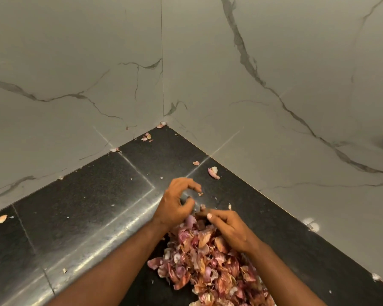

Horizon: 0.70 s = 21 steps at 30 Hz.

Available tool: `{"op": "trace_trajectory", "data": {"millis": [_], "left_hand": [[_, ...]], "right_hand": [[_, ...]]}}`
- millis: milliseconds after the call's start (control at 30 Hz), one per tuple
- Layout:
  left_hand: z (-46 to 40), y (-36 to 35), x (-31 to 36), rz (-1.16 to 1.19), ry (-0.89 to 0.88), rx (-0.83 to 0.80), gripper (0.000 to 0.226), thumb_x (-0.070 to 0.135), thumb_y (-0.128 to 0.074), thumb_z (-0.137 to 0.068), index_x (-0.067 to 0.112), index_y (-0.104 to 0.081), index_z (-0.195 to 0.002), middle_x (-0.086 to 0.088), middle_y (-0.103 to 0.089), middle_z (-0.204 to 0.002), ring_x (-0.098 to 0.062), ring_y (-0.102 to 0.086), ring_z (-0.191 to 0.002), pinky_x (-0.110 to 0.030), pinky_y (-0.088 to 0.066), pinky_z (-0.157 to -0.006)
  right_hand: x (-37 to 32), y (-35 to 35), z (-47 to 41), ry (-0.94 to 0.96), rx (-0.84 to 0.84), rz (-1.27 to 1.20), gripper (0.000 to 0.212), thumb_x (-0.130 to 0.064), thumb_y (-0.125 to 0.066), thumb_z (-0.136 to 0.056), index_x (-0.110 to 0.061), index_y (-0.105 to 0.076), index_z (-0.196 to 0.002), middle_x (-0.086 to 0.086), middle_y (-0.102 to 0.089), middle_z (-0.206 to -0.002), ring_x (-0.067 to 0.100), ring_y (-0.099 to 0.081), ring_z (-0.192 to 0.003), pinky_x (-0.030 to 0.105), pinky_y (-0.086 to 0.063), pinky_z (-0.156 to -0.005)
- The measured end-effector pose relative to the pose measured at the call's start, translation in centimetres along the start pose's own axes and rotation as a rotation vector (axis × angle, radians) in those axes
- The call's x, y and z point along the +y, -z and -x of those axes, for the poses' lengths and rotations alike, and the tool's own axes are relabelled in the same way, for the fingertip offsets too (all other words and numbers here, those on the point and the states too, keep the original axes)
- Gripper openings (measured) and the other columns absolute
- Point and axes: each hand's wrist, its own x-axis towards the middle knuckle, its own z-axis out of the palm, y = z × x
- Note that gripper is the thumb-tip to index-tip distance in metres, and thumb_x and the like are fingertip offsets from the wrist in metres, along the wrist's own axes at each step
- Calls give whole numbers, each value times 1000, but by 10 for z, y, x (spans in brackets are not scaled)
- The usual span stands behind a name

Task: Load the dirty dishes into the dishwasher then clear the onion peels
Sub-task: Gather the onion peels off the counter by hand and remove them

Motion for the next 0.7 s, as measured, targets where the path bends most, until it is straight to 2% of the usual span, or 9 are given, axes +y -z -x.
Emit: {"op": "trace_trajectory", "data": {"millis": [67,133,200,267,333,433,500,600,700], "left_hand": [[-27,-3,-11,-63,77,-34,48,0,-57,-87,30,-63,-123,11,-57,-136,-1,-49,-128,-30,-46,-106],[-57,-9,-24,-180,180,-82,52,12,-58,-95,26,-51,-145,0,-45,-154,-13,-39,-142,-41,-38,-116],[-88,-18,-36,-323,312,-118,65,34,-55,-102,18,-30,-161,-11,-19,-170,-29,-16,-157,-49,-20,-126],[-111,-29,-43,-448,435,-148,79,53,-47,-103,18,-13,-166,-14,2,-173,-32,2,-160,-52,-10,-126],[-124,-44,-49,-526,456,-211,81,58,-42,-103,18,-10,-166,-15,6,-173,-31,6,-160,-51,-5,-127],[-122,-63,-52,-521,241,-331,59,46,-47,-105,20,-39,-157,-13,-22,-170,-28,-15,-159,-49,-10,-130],[-111,-64,-49,-374,116,-344,40,36,-53,-105,22,-60,-142,-6,-47,-158,-21,-36,-150,-44,-26,-126],[-85,-55,-35,-200,58,-414,29,32,-60,-104,22,-72,-128,4,-70,-133,-8,-62,-124,-32,-47,-111],[-54,-42,-16,-49,67,-599,26,36,-59,-105,21,-78,-113,9,-79,-97,-7,-74,-89,-37,-60,-86]], "right_hand": [[-3,-3,19,4,38,-27,32,-35,-47,-109,-33,-73,-129,-15,-73,-124,8,-68,-117,45,-53,-103],[-8,-2,32,28,84,-83,31,-25,-49,-109,-29,-76,-124,-12,-75,-123,16,-70,-116,46,-55,-101],[-11,0,42,89,159,-127,32,-13,-50,-108,-24,-78,-121,-8,-74,-125,20,-69,-120,43,-55,-101],[-5,5,45,141,297,-165,34,-7,-51,-106,-20,-79,-118,-7,-72,-129,17,-64,-128,37,-51,-107],[7,10,44,122,416,-260,34,-9,-50,-105,-20,-79,-117,-4,-70,-134,19,-60,-133,42,-49,-109],[21,15,44,45,477,-380,35,-2,-48,-107,-15,-78,-119,2,-71,-132,23,-63,-129,52,-49,-109],[24,13,47,-16,485,-450,36,2,-47,-105,-13,-78,-116,4,-76,-121,22,-69,-119,46,-54,-105],[34,5,49,-115,567,-375,49,7,-49,-102,-29,-80,-114,-9,-73,-128,4,-62,-126,26,-52,-104],[45,1,44,-166,685,-332,49,8,-51,-101,-30,-76,-120,-17,-73,-125,2,-64,-123,23,-51,-104]]}}
